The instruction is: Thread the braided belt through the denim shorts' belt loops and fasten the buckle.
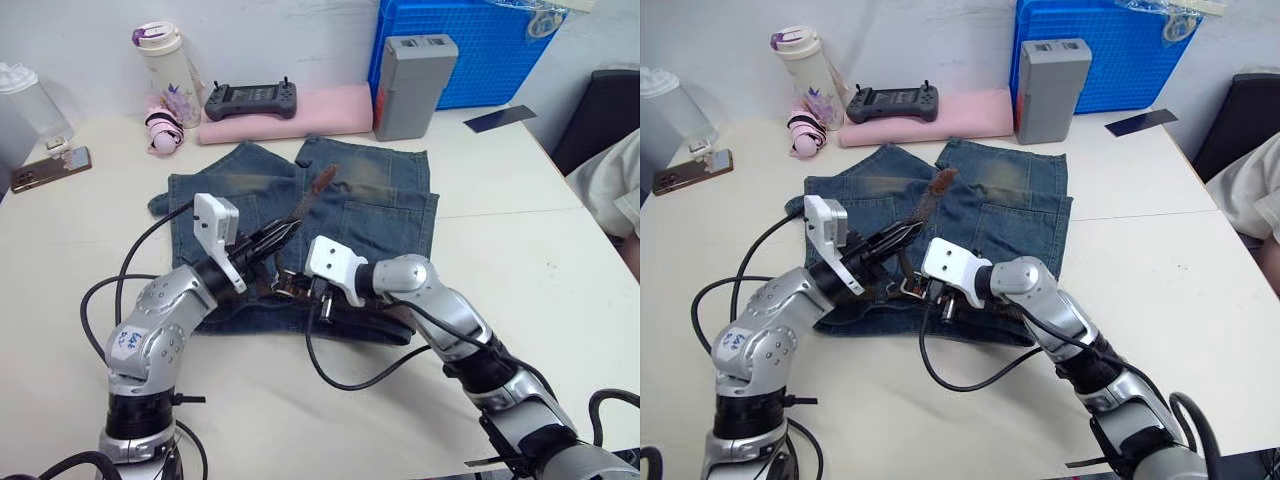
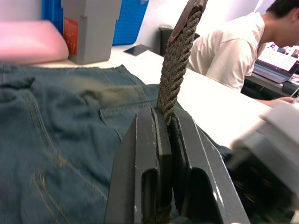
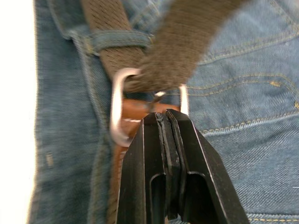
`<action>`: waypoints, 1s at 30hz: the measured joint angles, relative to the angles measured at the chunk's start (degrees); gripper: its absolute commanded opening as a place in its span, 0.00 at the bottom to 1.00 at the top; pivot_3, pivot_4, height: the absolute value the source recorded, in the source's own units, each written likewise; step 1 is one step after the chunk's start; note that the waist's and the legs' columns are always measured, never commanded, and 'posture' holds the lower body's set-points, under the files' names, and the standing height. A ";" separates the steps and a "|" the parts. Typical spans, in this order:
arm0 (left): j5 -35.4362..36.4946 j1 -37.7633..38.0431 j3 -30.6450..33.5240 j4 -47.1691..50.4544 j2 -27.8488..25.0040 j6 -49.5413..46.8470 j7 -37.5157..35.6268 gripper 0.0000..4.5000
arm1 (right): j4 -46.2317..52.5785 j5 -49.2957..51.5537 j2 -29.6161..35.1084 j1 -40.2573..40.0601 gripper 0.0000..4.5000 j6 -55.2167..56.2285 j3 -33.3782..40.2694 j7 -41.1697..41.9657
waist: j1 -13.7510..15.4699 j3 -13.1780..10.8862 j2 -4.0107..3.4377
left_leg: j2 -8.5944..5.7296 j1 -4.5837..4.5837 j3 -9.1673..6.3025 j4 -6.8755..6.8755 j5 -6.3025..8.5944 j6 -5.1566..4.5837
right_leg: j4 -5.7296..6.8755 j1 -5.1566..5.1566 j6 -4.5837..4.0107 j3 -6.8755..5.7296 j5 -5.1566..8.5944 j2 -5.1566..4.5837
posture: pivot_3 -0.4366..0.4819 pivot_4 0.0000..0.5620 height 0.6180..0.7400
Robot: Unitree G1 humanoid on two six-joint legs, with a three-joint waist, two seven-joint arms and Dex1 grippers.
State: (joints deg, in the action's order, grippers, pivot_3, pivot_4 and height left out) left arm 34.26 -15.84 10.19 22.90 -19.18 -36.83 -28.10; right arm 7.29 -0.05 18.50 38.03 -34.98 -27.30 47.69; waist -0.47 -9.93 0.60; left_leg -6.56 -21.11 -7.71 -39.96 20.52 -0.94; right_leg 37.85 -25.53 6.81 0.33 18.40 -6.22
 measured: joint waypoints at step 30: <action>2.44 14.14 8.58 -1.36 -2.00 1.23 2.36 0.00 | 3.55 7.22 0.86 0.16 0.01 -10.17 3.22 0.97 | 0.29 0.01 -0.01 | 0.04 -0.02 -0.04 0.03 0.02 0.03 | -0.08 0.04 -0.06 0.07 -0.03 0.01 | 0.48 0.27 0.82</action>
State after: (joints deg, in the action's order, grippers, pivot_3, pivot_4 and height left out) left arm 36.70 -1.70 18.77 21.54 -21.18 -35.60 -25.74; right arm 10.85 7.16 19.36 38.19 -45.15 -24.08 48.65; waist -0.18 -9.93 0.59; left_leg -6.52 -21.12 -7.74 -39.93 20.54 -0.92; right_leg 37.77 -25.49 6.75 0.40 18.36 -6.21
